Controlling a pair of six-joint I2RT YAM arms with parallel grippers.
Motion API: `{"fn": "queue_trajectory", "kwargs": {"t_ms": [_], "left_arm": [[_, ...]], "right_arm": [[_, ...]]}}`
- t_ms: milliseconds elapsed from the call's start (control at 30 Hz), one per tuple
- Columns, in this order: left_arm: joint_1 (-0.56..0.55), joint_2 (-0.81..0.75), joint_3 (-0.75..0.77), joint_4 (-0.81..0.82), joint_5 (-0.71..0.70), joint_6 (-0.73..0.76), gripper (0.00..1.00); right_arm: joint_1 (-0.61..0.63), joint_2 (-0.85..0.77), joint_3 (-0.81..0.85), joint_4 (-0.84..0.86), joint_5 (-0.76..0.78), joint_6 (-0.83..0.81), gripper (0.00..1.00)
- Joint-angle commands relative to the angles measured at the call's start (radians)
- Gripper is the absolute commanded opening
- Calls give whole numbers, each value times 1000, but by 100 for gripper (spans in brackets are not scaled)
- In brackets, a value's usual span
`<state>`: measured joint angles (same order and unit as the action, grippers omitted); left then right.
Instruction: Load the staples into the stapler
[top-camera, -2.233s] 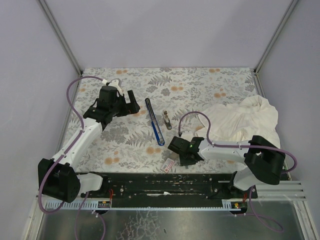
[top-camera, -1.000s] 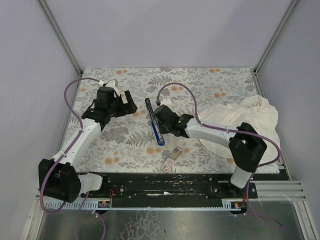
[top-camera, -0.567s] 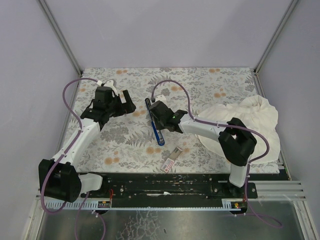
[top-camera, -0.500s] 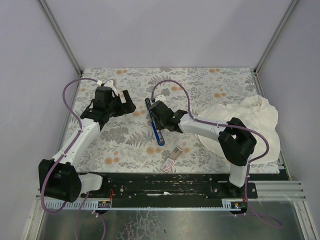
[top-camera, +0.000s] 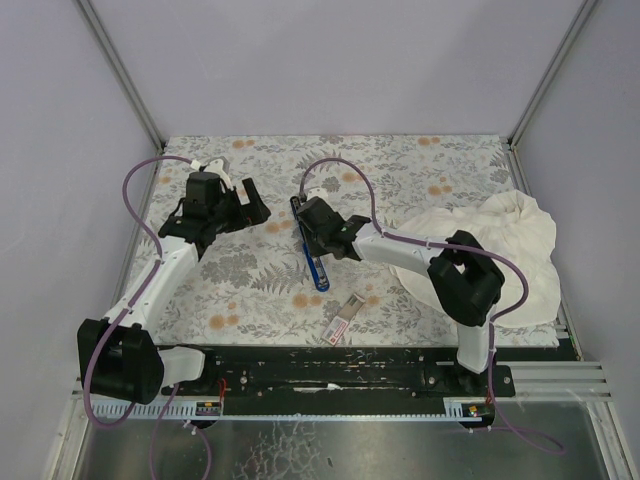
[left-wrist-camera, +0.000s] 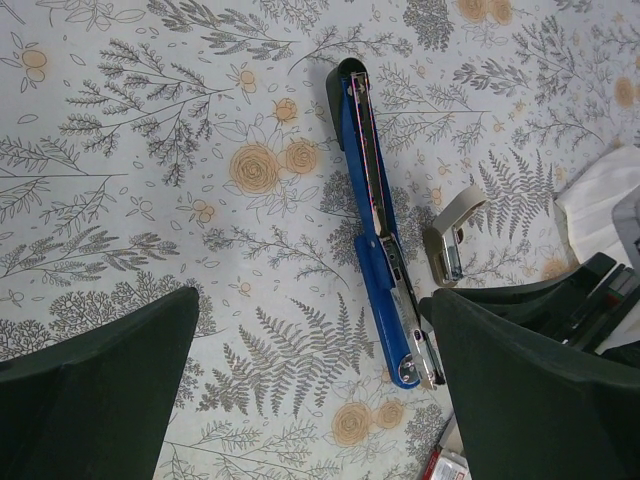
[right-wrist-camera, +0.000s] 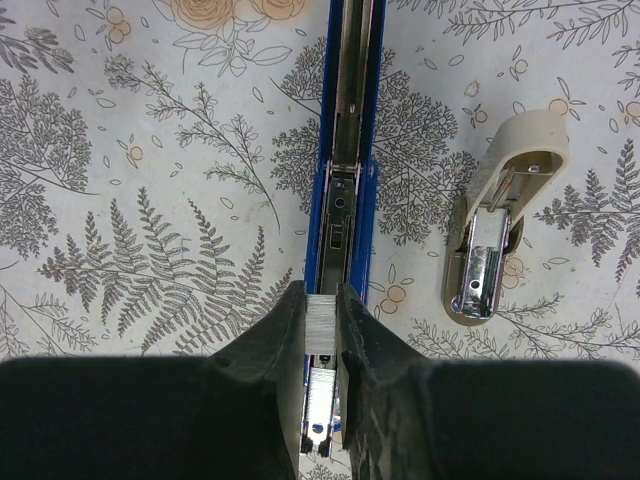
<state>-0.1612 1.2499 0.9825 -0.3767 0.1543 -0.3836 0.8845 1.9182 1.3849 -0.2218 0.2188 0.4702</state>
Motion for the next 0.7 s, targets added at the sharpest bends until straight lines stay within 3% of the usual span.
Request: {"fn": "queue_trajectory", "kwargs": {"t_ms": [0, 667], "left_arm": [[13, 5, -5, 56, 22, -3, 100], [31, 9, -6, 61, 47, -7, 100]], "right_arm": [[-6, 12, 43, 16, -7, -14, 16], [-6, 43, 31, 9, 8, -18, 14]]}}
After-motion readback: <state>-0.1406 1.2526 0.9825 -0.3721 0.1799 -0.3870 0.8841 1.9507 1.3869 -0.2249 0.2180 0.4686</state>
